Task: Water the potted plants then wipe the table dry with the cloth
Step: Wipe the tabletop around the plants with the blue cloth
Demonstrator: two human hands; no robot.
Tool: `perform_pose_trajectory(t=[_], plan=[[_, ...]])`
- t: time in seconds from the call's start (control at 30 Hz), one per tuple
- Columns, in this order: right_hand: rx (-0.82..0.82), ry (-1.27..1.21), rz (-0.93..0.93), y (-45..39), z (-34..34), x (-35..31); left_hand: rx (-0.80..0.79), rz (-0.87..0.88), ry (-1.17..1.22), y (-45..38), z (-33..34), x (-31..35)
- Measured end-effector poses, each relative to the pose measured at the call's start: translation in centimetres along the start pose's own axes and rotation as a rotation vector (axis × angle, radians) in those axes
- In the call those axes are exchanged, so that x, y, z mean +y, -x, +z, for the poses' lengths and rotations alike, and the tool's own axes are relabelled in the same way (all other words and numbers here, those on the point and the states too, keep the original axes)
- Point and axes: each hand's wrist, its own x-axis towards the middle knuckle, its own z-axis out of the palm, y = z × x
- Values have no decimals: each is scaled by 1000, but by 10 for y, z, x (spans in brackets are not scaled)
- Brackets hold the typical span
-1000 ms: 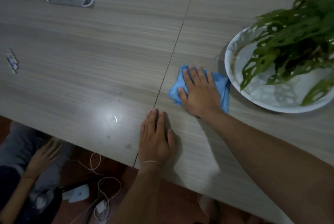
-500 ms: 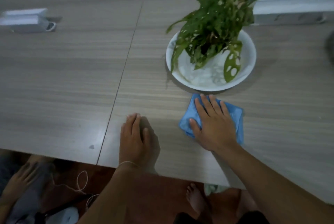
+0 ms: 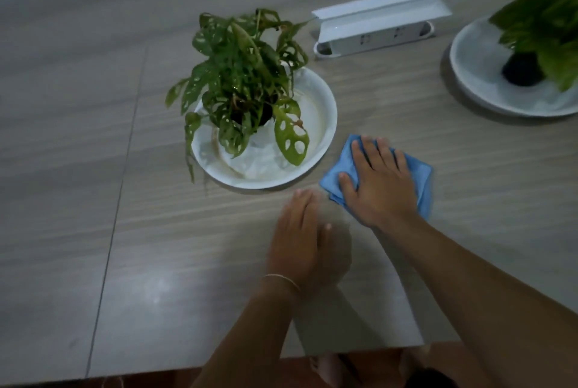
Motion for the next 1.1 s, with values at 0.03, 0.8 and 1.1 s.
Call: perform_pose_trajectory(t=[0.03, 0.8, 1.1], plan=[[3, 0, -1, -10, -2, 5, -1, -5, -23, -3, 5, 3], [-28, 32, -190, -191, -18, 41, 105, -72, -138, -10, 15, 15], [36, -9, -247, -109, -12, 66, 100, -83, -128, -6, 19, 15]])
